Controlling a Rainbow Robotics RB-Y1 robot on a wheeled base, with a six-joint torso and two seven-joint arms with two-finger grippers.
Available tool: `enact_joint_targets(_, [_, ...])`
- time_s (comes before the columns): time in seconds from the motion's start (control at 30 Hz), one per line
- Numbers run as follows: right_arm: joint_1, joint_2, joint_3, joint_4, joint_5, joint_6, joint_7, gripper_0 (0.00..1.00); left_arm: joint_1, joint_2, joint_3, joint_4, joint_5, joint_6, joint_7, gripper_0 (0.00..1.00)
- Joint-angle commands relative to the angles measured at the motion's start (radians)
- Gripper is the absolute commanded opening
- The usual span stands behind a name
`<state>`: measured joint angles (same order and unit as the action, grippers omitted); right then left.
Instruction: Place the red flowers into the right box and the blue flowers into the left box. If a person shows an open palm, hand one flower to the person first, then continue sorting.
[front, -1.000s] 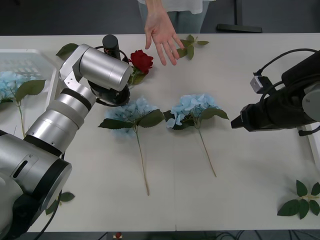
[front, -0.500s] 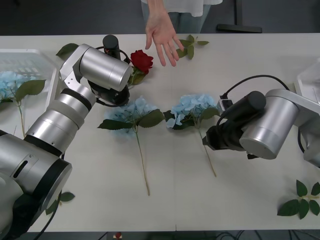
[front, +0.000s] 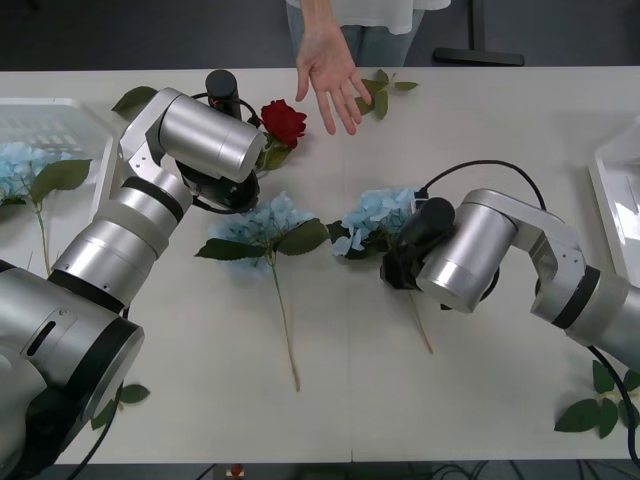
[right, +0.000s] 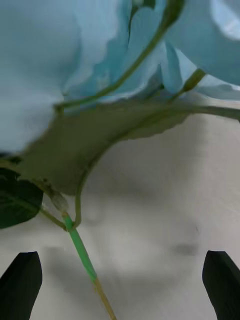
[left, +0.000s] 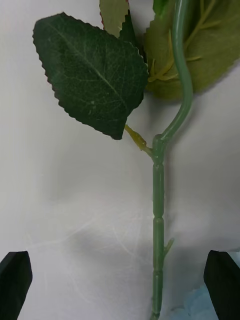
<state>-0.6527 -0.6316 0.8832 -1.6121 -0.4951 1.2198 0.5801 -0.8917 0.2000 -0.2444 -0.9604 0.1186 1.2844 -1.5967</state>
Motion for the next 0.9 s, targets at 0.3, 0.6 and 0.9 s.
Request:
enact_joint_targets(0.3, [-0.035, 0.004, 0.066, 0.031, 0.033, -0.032, -0.026, 0.91, 0.002, -0.014, 0.02, -0.014, -0.004, -0.002, -0.012, 1.0])
enact_joint_targets(0.6, [-0.035, 0.004, 0.068, 0.031, 0.013, -0.016, -0.028, 0.9, 0.002, -0.014, 0.02, -0.014, -0.004, -0.002, -0.012, 1.0])
enact_joint_targets(0.9, [-0.033, 0.004, 0.069, 0.027, -0.034, 0.003, -0.028, 0.85, 0.002, -0.014, 0.02, -0.014, -0.004, -0.002, -0.012, 1.0])
